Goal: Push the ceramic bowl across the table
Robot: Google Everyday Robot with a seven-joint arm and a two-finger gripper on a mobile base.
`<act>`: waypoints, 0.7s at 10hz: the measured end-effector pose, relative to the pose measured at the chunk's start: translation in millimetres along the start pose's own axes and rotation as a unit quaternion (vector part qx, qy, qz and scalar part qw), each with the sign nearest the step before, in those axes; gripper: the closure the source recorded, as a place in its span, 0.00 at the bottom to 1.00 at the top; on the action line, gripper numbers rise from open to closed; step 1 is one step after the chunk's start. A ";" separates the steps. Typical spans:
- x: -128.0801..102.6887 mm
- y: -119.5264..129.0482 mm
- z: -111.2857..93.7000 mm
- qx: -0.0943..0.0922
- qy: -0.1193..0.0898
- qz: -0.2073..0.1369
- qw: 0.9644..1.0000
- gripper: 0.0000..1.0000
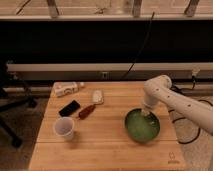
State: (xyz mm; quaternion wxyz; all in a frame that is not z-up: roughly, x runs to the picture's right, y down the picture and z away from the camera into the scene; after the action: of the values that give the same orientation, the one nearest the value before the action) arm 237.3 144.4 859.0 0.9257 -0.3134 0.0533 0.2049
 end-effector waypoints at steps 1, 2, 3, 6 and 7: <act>-3.9 -0.6 -0.1 -0.001 0.001 -0.002 1.000 0.98; -2.7 -0.7 -0.2 -0.001 0.003 -0.003 1.000 0.98; -1.8 -2.6 -1.1 -0.001 0.002 -0.002 1.000 0.98; -13.2 -13.4 -1.8 -0.001 -0.003 -0.004 1.000 0.98; -13.3 -16.0 -2.2 0.000 -0.001 -0.004 1.000 0.98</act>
State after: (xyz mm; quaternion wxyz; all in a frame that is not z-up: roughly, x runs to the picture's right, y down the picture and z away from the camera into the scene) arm 231.9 127.0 869.2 0.9265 -0.3133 0.0517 0.2018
